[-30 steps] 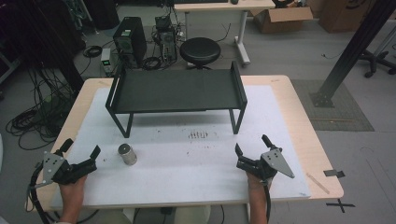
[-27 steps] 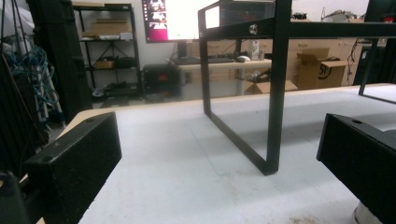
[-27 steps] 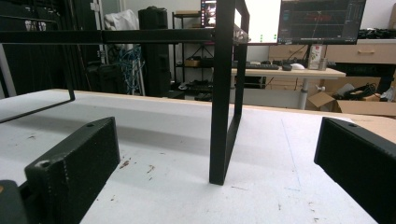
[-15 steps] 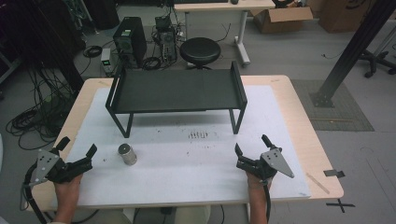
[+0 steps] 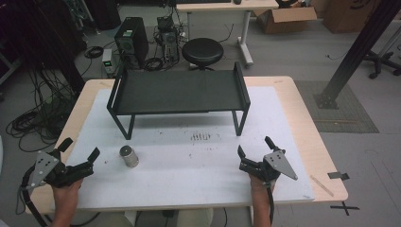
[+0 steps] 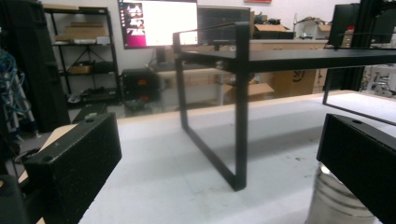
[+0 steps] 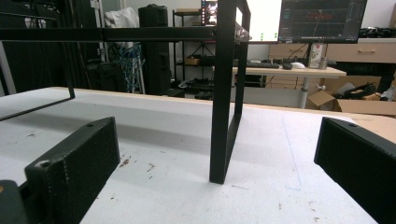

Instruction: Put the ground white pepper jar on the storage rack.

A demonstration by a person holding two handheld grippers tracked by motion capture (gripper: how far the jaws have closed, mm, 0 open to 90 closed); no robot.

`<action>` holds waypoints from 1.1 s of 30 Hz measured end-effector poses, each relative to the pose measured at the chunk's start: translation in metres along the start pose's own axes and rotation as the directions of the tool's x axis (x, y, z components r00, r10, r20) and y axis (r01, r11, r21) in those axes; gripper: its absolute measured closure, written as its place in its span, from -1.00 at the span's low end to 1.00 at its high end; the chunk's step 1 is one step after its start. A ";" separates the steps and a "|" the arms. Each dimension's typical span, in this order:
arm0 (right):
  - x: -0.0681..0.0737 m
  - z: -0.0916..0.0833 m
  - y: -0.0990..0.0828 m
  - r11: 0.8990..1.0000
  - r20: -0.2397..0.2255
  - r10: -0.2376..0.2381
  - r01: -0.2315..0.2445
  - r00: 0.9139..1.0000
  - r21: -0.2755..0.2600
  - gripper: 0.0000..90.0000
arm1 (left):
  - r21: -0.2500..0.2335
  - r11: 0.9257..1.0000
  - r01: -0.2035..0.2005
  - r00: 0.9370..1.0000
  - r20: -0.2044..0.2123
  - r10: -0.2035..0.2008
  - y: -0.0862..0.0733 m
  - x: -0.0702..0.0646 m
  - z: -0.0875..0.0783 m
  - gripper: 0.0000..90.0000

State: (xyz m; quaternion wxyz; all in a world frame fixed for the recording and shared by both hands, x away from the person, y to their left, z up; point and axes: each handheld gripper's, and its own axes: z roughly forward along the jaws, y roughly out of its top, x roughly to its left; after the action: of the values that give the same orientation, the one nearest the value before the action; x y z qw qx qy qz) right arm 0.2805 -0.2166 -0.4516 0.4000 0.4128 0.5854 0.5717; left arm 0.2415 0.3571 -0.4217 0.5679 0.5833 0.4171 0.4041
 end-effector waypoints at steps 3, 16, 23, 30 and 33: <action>0.000 0.000 0.000 1.000 0.000 0.001 -0.001 1.000 -0.001 -1.00 | -0.001 1.000 -0.002 1.000 0.018 0.002 0.002 -0.004 0.001 -0.99; 0.000 0.000 0.000 1.000 -0.001 0.000 0.000 1.000 -0.001 -1.00 | 0.019 0.999 -0.030 0.996 0.084 0.028 0.007 -0.024 0.005 -0.99; 0.000 0.000 0.000 1.000 -0.001 -0.001 0.001 1.000 0.002 -1.00 | 0.027 0.999 -0.033 0.993 0.114 0.029 0.006 -0.036 0.010 -0.99; 0.000 0.000 0.000 1.000 -0.001 -0.001 0.001 1.000 0.000 -1.00 | 0.060 0.997 -0.038 0.988 0.149 0.029 0.001 -0.047 0.017 -0.99; 0.000 0.000 0.000 1.000 -0.002 -0.001 0.001 1.000 0.000 -1.00 | 0.073 0.996 -0.046 0.986 0.160 0.033 -0.002 -0.051 0.020 -0.99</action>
State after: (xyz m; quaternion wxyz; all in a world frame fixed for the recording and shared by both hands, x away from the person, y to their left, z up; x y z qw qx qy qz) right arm 0.2804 -0.2164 -0.4516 0.3996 0.4121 0.5860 0.5719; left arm 0.2436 0.3027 -0.4239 0.5684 0.6432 0.3740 0.3511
